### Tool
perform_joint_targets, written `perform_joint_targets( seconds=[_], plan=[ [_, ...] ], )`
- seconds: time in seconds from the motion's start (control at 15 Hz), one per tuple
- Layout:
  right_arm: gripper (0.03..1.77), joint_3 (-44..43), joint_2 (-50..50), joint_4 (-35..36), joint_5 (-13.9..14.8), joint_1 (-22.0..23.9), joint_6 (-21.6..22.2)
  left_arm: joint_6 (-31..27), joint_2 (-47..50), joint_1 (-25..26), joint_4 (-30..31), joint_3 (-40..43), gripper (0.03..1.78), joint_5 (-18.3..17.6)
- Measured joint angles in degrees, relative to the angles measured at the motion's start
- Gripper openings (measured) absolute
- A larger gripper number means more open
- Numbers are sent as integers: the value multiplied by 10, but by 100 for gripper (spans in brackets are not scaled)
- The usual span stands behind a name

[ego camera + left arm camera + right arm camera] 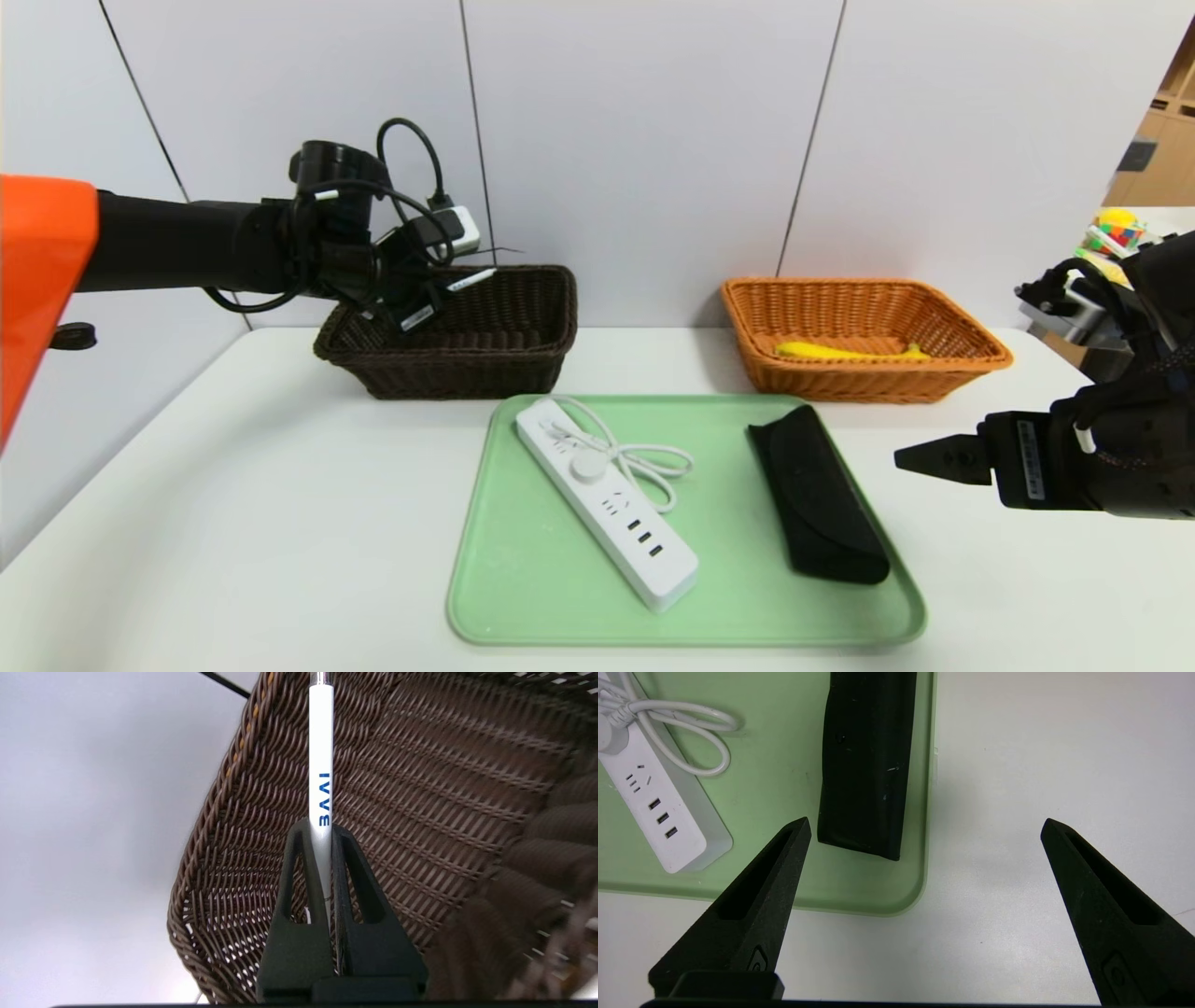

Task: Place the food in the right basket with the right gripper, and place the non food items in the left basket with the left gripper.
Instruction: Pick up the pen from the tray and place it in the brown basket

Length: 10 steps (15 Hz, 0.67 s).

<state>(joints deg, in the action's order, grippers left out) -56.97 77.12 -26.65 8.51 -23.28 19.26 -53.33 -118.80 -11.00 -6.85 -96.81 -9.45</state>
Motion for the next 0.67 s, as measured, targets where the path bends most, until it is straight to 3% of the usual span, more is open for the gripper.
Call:
perform_joint_targets(
  seconds=[0.67],
  plan=[
    [170,0,2,1,-1,-8,1,6,-82,19,-35,-75,10,2]
  ],
)
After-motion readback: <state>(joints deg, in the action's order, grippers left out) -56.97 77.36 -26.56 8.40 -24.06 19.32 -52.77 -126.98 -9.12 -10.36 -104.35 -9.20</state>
